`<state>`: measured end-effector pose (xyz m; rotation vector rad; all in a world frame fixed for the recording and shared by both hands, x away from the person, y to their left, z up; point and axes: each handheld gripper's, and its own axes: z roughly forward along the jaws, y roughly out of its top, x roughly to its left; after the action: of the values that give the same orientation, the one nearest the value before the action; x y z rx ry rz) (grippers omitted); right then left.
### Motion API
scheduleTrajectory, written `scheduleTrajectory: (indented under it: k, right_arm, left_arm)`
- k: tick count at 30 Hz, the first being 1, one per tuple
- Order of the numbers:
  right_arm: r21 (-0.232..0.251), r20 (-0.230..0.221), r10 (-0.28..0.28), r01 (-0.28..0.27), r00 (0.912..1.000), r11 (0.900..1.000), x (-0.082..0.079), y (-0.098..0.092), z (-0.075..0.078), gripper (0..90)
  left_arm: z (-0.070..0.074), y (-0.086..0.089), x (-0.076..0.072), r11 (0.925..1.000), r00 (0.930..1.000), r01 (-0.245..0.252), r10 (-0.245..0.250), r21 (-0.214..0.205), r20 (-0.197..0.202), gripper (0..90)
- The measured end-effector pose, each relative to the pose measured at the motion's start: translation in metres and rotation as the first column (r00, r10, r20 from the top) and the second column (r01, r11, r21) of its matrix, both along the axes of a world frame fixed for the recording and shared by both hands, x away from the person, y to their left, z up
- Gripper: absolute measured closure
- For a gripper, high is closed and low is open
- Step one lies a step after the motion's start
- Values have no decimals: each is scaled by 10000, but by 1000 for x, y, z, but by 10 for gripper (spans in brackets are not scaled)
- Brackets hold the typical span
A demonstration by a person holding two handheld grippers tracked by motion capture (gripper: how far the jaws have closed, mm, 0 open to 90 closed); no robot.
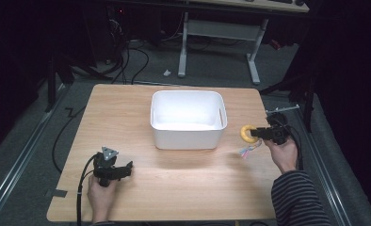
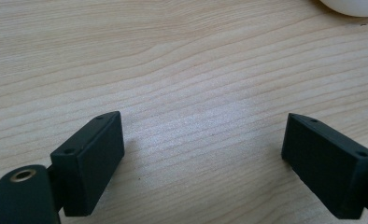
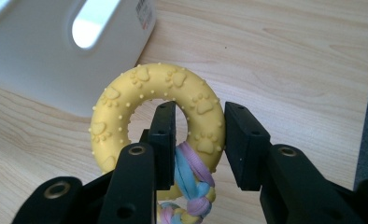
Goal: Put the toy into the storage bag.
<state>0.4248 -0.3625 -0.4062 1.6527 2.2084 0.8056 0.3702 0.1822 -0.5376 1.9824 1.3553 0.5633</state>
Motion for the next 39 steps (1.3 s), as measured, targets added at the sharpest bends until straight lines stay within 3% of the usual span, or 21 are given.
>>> scheduleTrajectory:
  k: [11, 18, 23, 25, 39]
  right_arm:
    - [71, -5, 263, -263, 9997, 9996, 6, 7, 16, 662]
    - [265, 180, 352, -357, 9992, 9990, 7, 7, 34, 661]
    - [93, 153, 408, -410, 9990, 9991, 11, 9, 40, 661]
    - [290, 217, 453, -459, 9987, 9985, 13, 11, 46, 661]
    - [339, 667, 842, -866, 9942, 9957, 21, 26, 70, 661]
  left_arm:
    - [0, 0, 0, 10000, 10000, 1, -1, 0, 2, 132]
    - [0, 0, 0, 10000, 10000, -4, 4, -4, 2, 132]
    - [0, 0, 0, 10000, 10000, 0, 0, 1, 0, 132]
    - [0, 0, 0, 10000, 10000, 3, -3, 2, -1, 132]
    - [0, 0, 0, 10000, 10000, -2, 2, 4, 3, 132]
